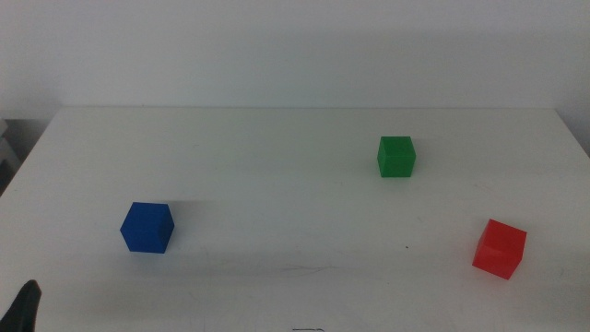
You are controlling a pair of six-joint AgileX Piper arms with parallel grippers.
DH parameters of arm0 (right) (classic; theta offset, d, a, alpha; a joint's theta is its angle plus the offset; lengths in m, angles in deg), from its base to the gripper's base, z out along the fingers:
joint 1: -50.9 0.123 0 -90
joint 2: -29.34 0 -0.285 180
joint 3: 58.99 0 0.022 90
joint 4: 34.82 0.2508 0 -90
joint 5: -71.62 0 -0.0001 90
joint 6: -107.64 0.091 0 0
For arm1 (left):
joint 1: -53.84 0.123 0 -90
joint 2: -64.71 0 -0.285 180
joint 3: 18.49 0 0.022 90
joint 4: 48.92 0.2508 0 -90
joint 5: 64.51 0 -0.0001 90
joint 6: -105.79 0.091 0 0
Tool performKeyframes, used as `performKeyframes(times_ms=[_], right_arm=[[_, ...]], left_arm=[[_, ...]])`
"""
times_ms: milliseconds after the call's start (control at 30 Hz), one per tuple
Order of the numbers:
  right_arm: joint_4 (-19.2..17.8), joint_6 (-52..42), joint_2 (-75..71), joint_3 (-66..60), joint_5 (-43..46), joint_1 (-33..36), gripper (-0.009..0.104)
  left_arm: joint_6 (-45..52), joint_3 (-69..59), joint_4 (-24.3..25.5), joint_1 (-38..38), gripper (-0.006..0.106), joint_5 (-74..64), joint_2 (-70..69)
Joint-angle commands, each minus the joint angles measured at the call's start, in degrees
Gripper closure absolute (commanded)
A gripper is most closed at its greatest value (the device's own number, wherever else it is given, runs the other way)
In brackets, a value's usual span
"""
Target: Stack red cubes first, then green, then blue cubes in a specific spot.
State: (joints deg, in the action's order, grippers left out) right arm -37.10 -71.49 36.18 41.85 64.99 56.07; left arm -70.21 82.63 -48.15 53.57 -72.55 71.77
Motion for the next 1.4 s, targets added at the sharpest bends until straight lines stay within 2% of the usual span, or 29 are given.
performKeyframes(times_ms=[0,133,267,367,533,600,833,1100,1367], right_arm=[[0.5,0.7,-0.9,1.6,4.3,-0.4,0.001],[3.7,5.1,1.3,4.5,1.4,-0.4,0.001],[3.9,8.2,9.7,12.1,-5.6,-0.4,0.001],[4.7,8.6,19.2,20.1,-14.9,-0.4,0.001],[5.0,8.3,34.5,36.3,-38.1,-0.4,0.001],[4.9,8.3,39.6,41.2,-42.9,-0.4,0.001],[5.0,8.4,49.2,44.9,-41.7,-0.4,0.001],[9.4,9.5,54.6,47.1,-38.9,-0.4,0.001],[6.6,20.4,67.4,56.3,-44.4,-0.3,0.001]], left_arm=[[-0.9,0.1,-0.4,-0.2,0.008,4.5,-1.2],[-0.9,0.1,-0.4,-0.2,0.008,4.5,-1.2],[-0.9,0.1,-0.4,-0.2,0.008,4.5,-1.2],[-0.9,0.1,-0.4,-0.2,0.008,4.5,-1.2],[-0.9,0.1,-0.4,-0.2,0.008,4.5,-1.2],[-0.9,0.1,-0.4,-0.2,0.008,4.5,-1.2],[-0.9,0.1,-0.4,-0.2,0.008,4.5,-1.2],[-0.9,0.1,-0.4,-0.2,0.008,4.5,-1.2],[-0.9,0.1,-0.4,-0.2,0.008,4.5,-1.2]])
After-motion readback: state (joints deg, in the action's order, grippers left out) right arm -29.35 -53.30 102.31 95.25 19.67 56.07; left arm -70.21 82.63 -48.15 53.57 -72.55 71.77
